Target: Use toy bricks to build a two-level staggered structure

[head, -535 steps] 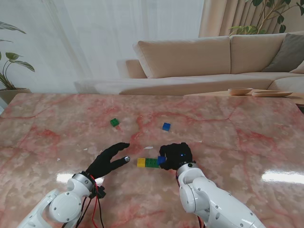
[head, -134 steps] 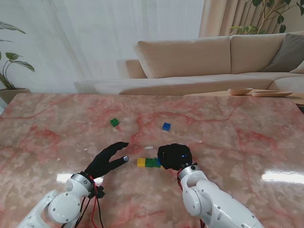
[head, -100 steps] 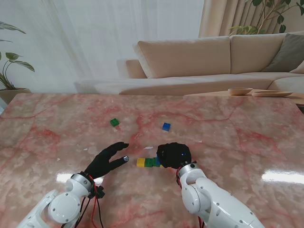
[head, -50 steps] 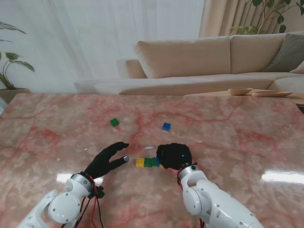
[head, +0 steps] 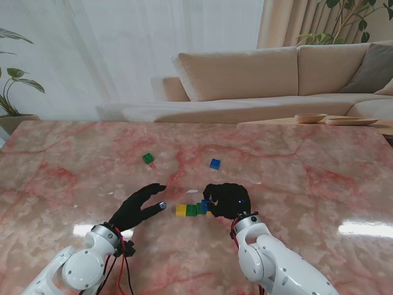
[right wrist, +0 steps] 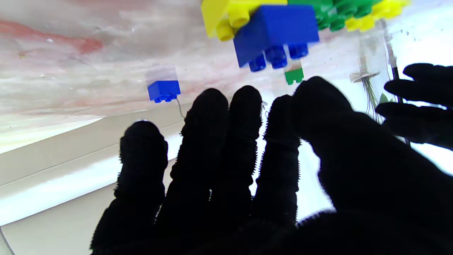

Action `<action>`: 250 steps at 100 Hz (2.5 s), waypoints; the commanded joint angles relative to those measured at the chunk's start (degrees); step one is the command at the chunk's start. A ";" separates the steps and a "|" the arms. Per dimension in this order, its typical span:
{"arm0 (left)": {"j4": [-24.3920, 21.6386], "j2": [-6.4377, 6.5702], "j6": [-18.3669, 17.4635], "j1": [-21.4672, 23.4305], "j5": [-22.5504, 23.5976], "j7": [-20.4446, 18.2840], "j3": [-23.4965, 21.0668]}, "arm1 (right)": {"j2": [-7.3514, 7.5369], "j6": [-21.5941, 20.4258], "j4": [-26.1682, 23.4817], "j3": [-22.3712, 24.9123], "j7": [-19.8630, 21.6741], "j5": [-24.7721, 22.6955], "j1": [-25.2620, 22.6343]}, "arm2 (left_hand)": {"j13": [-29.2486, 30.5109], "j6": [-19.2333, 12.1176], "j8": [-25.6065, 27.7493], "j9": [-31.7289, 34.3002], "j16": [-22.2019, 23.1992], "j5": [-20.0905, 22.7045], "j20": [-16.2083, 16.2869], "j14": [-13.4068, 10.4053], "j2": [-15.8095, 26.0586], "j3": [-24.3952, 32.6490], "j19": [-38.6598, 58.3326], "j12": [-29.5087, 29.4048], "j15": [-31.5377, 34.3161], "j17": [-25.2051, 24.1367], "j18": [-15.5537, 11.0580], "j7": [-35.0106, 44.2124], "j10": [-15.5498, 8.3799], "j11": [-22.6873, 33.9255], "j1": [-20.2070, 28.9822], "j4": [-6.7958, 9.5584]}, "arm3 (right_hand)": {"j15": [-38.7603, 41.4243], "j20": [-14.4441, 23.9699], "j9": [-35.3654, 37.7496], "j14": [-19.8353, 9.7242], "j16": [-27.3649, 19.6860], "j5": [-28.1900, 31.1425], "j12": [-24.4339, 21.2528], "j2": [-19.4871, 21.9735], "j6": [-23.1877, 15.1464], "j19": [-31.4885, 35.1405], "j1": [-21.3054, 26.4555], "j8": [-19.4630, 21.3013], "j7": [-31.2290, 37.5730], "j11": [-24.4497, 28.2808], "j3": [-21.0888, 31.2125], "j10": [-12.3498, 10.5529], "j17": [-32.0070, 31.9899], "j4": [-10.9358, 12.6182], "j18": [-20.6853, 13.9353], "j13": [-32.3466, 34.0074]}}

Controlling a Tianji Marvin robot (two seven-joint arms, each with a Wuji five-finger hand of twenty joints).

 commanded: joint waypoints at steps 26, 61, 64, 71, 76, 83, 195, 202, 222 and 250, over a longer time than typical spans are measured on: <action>0.03 -0.07 -0.26 -0.12 0.27 0.06 0.12 | 0.58 -0.45 -5.15 4.25 2.92 -0.78 -4.03 | 0.70 -1.09 0.65 -0.60 -0.71 0.60 0.52 -2.77 1.34 0.43 -1.74 -0.28 -1.49 -0.21 -2.79 0.12 -1.45 -0.70 1.02 -0.41 | -3.65 1.80 -11.50 -1.40 -0.20 -5.48 -7.53 3.00 6.29 -6.13 -5.46 7.16 -12.60 2.95 -2.66 -0.28 -7.01 3.55 -1.44 -9.31; 0.09 -0.08 -0.21 -0.81 0.56 0.15 0.33 | 1.90 -3.23 -6.94 7.14 8.55 -2.10 -4.93 | 0.73 -1.05 0.65 -0.54 -0.72 0.59 0.44 -2.72 1.29 0.49 -1.97 -0.26 -1.49 -0.21 -2.78 0.20 -1.42 -0.65 1.06 -0.41 | -14.54 2.54 -26.83 1.05 -5.64 -13.58 -15.57 6.77 13.52 -18.37 -8.36 5.18 -27.65 -3.23 -17.95 2.88 -16.89 9.23 -0.19 -22.59; 0.07 -0.09 -0.17 -0.86 0.59 0.17 0.33 | 1.94 -3.38 -6.96 7.23 8.80 -2.08 -4.93 | 0.73 -1.07 0.65 -0.54 -0.72 0.62 0.44 -2.77 1.24 0.49 -1.97 -0.26 -1.49 -0.21 -2.77 0.21 -1.44 -0.65 1.06 -0.41 | -14.76 2.57 -27.30 1.13 -5.77 -13.91 -15.85 6.61 13.78 -18.76 -8.50 5.01 -28.02 -3.47 -18.66 2.93 -17.15 9.50 -0.10 -22.96; 0.06 -0.10 -0.04 -0.96 0.64 0.22 0.33 | 2.13 -3.84 -7.00 7.41 9.70 -2.18 -4.90 | 0.73 -1.11 0.65 -0.55 -0.71 0.64 0.44 -2.73 1.28 0.48 -2.01 -0.26 -1.48 -0.25 -2.73 0.23 -1.47 -0.66 0.99 -0.42 | -15.68 2.47 -28.82 1.30 -6.25 -14.77 -16.60 6.27 14.39 -19.99 -9.15 4.42 -29.10 -4.33 -19.85 3.40 -17.96 9.82 0.00 -24.24; 0.01 -0.09 0.04 -0.99 0.70 0.21 0.32 | 2.21 -4.24 -6.83 7.47 10.08 -2.17 -4.81 | 0.70 -1.06 0.65 -0.55 -0.72 0.62 0.43 -2.64 1.26 0.48 -2.06 -0.26 -1.49 -0.27 -2.68 0.22 -1.44 -0.67 0.98 -0.42 | -15.88 2.45 -29.40 1.31 -6.36 -15.22 -16.84 5.89 14.83 -20.34 -9.60 4.12 -29.61 -4.62 -20.28 3.48 -18.18 9.90 0.01 -24.62; 0.00 -0.11 0.09 -1.04 0.80 0.28 0.34 | 2.35 -5.03 -6.55 7.57 11.01 -1.92 -4.62 | 0.80 -1.13 0.65 -0.51 -0.70 0.64 0.44 -2.82 1.30 0.50 -2.09 -0.26 -1.45 -0.24 -2.73 0.24 -1.44 -0.67 0.98 -0.42 | -16.60 2.50 -30.62 1.55 -6.75 -15.90 -17.56 5.03 15.52 -21.40 -10.29 3.01 -31.23 -5.29 -20.96 3.87 -18.75 10.34 0.15 -25.74; -0.16 0.28 1.40 -3.15 1.27 -1.74 0.19 | 1.69 -6.54 6.32 -1.05 10.04 2.12 4.14 | 0.78 -1.11 0.65 -0.54 -0.72 0.73 0.63 -2.88 1.17 0.76 -2.50 -0.23 -1.47 -0.21 -2.87 0.39 -1.48 -0.61 0.98 -0.40 | -11.23 3.96 -22.47 0.16 -5.12 -10.05 -13.51 3.01 11.37 -20.58 -2.70 8.10 -24.69 1.43 -21.52 1.04 -15.49 9.47 0.30 -21.37; -0.15 0.33 1.50 -3.43 1.37 -1.99 0.15 | 1.71 -6.59 6.55 -1.30 9.85 1.90 4.20 | 0.82 -1.19 0.65 -0.52 -0.71 0.75 0.65 -2.91 1.19 0.75 -2.49 -0.22 -1.45 -0.19 -2.82 0.42 -1.53 -0.59 0.93 -0.41 | -10.98 3.90 -21.63 0.06 -4.95 -9.33 -13.29 3.27 10.86 -20.36 -2.40 8.34 -24.38 1.52 -21.32 0.80 -15.21 9.40 0.34 -20.76; 0.13 0.44 1.92 -4.43 1.59 -2.63 0.17 | 1.62 -6.71 6.97 -1.78 9.03 1.82 4.16 | 0.78 -1.06 0.66 -0.51 -0.71 0.70 0.70 -2.85 1.12 0.83 -2.44 -0.19 -1.44 -0.19 -2.82 0.47 -1.48 -0.55 0.99 -0.40 | -10.37 3.63 -19.86 -0.30 -4.35 -7.98 -12.30 3.60 9.74 -19.42 -1.50 9.15 -23.54 1.62 -17.90 0.23 -14.44 8.74 0.17 -19.47; 0.16 0.67 2.38 -5.00 1.85 -3.67 -0.10 | 1.69 -6.86 6.40 -1.56 9.13 1.70 3.63 | 0.72 -1.15 0.63 -0.58 -0.71 0.54 0.66 -2.95 1.20 0.85 -2.58 -0.20 -1.45 -0.26 -2.90 0.46 -1.57 -0.57 0.80 -0.41 | -10.14 3.10 -16.61 -0.58 -3.73 -5.26 -11.19 -0.72 8.26 -17.89 -4.02 9.84 -22.20 1.48 -2.18 -0.54 -13.17 6.15 0.02 -17.26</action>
